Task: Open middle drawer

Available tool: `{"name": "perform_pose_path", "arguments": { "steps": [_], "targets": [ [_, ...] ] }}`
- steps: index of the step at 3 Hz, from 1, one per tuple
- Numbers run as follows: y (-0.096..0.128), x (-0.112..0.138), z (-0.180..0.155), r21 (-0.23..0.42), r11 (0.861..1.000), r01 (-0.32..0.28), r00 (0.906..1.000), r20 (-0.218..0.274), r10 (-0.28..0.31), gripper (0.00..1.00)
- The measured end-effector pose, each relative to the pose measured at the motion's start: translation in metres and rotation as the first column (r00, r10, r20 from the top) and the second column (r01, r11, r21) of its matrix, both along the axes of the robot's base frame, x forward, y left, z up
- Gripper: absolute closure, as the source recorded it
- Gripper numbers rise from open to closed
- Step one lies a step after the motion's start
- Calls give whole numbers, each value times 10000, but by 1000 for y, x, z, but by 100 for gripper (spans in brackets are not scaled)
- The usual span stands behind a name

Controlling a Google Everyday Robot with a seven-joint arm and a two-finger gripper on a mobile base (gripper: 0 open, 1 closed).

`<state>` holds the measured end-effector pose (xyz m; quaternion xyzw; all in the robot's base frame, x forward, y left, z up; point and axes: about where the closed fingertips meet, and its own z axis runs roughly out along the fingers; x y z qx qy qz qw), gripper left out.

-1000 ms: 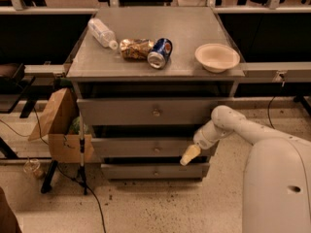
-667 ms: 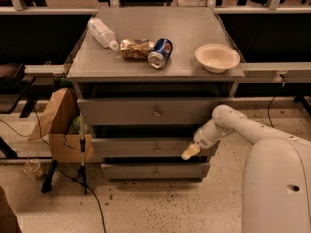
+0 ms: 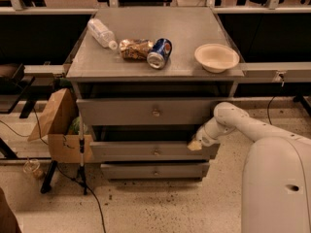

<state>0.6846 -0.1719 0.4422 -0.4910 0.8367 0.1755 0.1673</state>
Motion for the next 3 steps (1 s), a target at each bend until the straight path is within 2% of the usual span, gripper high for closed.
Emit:
{"name": "perform_pose_path", "arguments": {
  "steps": [1, 3],
  "targets": [
    [0, 0, 1, 0, 10000, 0, 10000, 0, 0, 76],
    [-1, 0, 1, -21, 10000, -12, 10000, -47, 12, 29]
  ]
}}
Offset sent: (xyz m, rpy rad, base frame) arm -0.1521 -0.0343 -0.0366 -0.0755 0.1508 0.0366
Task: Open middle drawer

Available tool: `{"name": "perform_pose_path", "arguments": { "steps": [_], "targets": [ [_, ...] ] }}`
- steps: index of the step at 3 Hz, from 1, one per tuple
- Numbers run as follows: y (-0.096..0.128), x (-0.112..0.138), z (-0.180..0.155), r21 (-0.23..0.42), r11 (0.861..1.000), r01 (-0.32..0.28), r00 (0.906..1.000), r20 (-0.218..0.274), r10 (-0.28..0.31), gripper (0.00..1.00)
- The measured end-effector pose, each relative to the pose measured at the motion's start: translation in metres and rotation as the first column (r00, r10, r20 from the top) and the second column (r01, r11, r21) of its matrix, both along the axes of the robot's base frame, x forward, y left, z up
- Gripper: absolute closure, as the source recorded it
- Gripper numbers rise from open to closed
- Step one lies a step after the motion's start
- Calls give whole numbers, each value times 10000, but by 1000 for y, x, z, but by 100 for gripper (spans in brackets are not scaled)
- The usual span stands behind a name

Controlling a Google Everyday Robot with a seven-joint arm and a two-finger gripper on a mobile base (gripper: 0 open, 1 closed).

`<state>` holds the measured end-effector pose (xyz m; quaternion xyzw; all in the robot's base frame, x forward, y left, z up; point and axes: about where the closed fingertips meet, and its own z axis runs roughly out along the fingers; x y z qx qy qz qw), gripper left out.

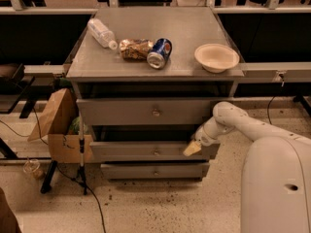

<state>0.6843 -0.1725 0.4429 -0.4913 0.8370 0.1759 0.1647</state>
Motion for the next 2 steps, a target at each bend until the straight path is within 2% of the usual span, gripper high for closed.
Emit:
{"name": "perform_pose_path", "arguments": {
  "steps": [1, 2],
  "targets": [
    [0, -1, 0, -15, 10000, -10, 10000, -28, 10, 5],
    [-1, -38, -5, -304, 9991, -289, 9983, -516, 273, 0]
  ]
}}
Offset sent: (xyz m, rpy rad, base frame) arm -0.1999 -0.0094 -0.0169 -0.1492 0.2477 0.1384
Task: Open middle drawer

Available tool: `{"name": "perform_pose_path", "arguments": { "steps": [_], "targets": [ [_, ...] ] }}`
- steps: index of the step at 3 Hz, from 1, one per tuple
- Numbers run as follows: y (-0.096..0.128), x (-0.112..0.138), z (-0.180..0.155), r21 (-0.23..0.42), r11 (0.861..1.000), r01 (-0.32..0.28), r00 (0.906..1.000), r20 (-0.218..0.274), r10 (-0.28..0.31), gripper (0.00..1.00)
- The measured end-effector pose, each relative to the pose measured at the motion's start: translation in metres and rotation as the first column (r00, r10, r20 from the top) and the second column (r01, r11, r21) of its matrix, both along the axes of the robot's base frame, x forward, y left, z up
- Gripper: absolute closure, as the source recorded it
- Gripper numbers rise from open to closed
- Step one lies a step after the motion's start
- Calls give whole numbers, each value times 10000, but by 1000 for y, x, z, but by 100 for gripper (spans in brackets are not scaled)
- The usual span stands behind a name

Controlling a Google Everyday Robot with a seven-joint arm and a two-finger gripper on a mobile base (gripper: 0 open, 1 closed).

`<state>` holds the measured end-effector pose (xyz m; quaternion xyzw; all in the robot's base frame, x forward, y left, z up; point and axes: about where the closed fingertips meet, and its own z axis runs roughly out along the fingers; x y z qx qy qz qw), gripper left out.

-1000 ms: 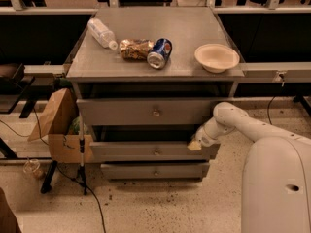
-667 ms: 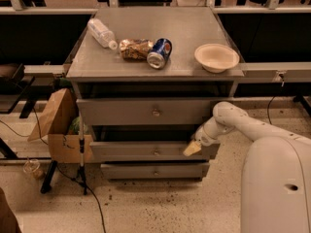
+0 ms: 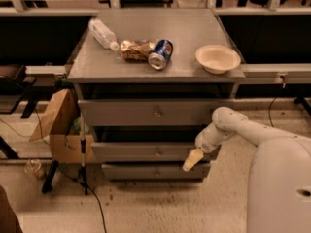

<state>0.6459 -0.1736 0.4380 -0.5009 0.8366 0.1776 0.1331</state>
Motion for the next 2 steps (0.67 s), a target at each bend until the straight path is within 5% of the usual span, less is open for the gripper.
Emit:
{"name": "perform_pose_path", "arguments": {
  "steps": [2],
  "targets": [
    [0, -5, -1, -84, 9999, -89, 9999, -138, 88, 0]
  ]
}}
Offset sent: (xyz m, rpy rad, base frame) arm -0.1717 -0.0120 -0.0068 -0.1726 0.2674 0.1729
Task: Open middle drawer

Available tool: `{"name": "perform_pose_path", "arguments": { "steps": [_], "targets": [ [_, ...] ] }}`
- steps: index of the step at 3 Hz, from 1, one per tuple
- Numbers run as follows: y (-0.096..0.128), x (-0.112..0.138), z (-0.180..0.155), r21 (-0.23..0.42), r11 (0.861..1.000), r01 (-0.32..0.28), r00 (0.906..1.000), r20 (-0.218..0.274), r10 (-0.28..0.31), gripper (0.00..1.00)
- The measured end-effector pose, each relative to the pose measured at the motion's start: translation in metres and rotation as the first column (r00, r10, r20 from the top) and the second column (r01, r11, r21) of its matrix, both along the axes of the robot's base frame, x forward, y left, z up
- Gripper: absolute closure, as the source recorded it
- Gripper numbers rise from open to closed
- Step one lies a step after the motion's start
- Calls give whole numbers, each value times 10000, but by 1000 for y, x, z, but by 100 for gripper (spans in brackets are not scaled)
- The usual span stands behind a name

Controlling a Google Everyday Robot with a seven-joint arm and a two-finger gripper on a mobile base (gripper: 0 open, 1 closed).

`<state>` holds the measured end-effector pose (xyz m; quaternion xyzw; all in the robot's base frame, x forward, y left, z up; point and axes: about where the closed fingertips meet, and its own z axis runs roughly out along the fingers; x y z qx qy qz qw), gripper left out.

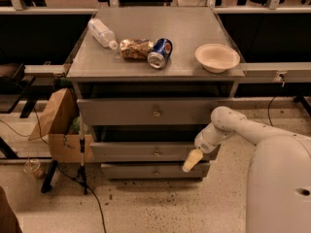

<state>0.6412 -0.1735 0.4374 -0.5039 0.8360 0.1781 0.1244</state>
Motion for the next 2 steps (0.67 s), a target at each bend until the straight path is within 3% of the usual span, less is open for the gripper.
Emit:
{"name": "perform_pose_path", "arguments": {
  "steps": [1, 2],
  "targets": [
    [0, -4, 0, -54, 10000, -59, 9999, -94, 58, 15],
    [-3, -2, 3, -101, 9999, -30, 10000, -89, 29, 40]
  ]
}}
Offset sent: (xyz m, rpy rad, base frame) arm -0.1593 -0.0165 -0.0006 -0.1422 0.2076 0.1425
